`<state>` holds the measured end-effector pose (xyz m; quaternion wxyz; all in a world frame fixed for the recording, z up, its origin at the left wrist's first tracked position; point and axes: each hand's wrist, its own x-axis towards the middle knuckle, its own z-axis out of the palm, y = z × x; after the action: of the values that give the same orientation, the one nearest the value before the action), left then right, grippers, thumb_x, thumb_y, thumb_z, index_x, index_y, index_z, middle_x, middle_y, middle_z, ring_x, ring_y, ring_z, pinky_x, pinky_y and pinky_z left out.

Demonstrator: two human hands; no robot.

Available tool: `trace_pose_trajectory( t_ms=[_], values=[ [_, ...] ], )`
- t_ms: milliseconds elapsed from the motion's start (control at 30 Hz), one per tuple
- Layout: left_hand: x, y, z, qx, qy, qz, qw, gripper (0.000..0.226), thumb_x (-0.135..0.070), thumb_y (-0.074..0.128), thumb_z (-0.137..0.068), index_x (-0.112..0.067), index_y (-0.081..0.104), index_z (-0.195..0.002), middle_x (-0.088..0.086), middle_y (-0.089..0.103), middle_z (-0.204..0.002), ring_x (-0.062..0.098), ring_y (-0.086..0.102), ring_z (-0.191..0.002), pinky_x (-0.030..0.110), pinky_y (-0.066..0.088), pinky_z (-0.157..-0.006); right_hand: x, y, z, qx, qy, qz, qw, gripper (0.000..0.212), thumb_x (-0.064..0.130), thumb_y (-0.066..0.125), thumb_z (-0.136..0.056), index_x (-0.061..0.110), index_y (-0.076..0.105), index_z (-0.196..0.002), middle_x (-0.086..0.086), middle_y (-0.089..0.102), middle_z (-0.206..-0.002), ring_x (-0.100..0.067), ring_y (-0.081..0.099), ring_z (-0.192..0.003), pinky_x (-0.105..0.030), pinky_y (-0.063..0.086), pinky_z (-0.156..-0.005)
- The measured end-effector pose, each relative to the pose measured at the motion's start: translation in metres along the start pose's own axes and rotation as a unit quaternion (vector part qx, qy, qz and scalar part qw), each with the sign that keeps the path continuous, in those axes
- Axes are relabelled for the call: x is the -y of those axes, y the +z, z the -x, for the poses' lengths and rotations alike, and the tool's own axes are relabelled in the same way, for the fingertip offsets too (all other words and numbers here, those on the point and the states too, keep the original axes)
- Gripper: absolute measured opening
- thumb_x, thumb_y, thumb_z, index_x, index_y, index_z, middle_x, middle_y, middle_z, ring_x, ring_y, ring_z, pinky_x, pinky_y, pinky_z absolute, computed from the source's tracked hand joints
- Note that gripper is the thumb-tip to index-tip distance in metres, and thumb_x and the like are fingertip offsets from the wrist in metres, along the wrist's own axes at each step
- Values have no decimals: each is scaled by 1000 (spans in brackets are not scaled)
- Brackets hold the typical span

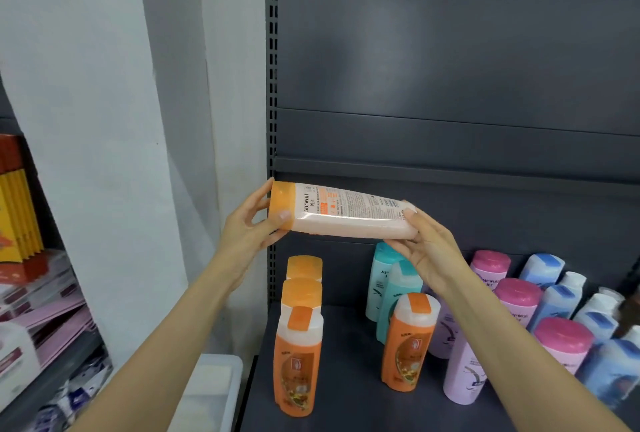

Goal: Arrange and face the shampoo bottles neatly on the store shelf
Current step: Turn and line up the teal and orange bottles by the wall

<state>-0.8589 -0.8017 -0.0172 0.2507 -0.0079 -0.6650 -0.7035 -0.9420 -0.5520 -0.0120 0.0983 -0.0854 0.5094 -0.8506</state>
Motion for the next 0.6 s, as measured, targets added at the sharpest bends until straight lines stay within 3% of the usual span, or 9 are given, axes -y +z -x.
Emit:
trace_pose_trajectory(
  t_ms=[100,233,333,400,467,600],
  values=[
    [-4,0,0,28,28,-68,997,74,-21,73,-75,-42,37,-135,-25,50,-116,-3,58,-96,9,52,-69,1,0,-3,-28,56,19,998,26,14,55,-93,3,57,-116,-17,65,-112,-26,66,-98,-30,60,-65],
    [-7,1,-2,96,41,-128,986,76,-12,78,-71,-50,41,-124,-18,47,-127,6,58,-104,12,53,-76,6,-4,-7,-65,125,37,989,22,18,60,-90,1,56,-104,-20,62,-107,-33,67,-92,-35,60,-65],
    [-9,7,-8,74,70,-188,977,63,-14,78,-72,-49,46,-114,-21,47,-119,8,61,-99,20,55,-81,4,-7,-15,-85,160,41,983,28,23,64,-88,2,55,-104,-22,61,-108,-36,68,-87,-34,60,-60],
    [-11,13,-15,51,94,-232,967,56,-20,75,-75,-51,44,-110,-27,47,-112,6,59,-96,16,52,-73,1,-10,-23,-87,180,56,978,36,28,64,-87,2,54,-110,-24,61,-110,-37,70,-83,-33,60,-57],
    [-10,20,-23,35,109,-265,957,52,-28,73,-78,-51,41,-112,-24,47,-112,5,53,-100,16,45,-79,-3,-14,-31,-81,197,79,974,40,31,63,-87,3,51,-114,-25,60,-112,-37,70,-84,-35,60,-57],
    [-4,35,-38,10,79,-290,954,55,-31,70,-81,-39,41,-126,-8,44,-118,17,49,-111,37,49,-94,-11,-25,-50,-28,196,238,951,40,28,62,-89,1,54,-117,-20,66,-108,-29,69,-90,-36,58,-69]
  ],
)
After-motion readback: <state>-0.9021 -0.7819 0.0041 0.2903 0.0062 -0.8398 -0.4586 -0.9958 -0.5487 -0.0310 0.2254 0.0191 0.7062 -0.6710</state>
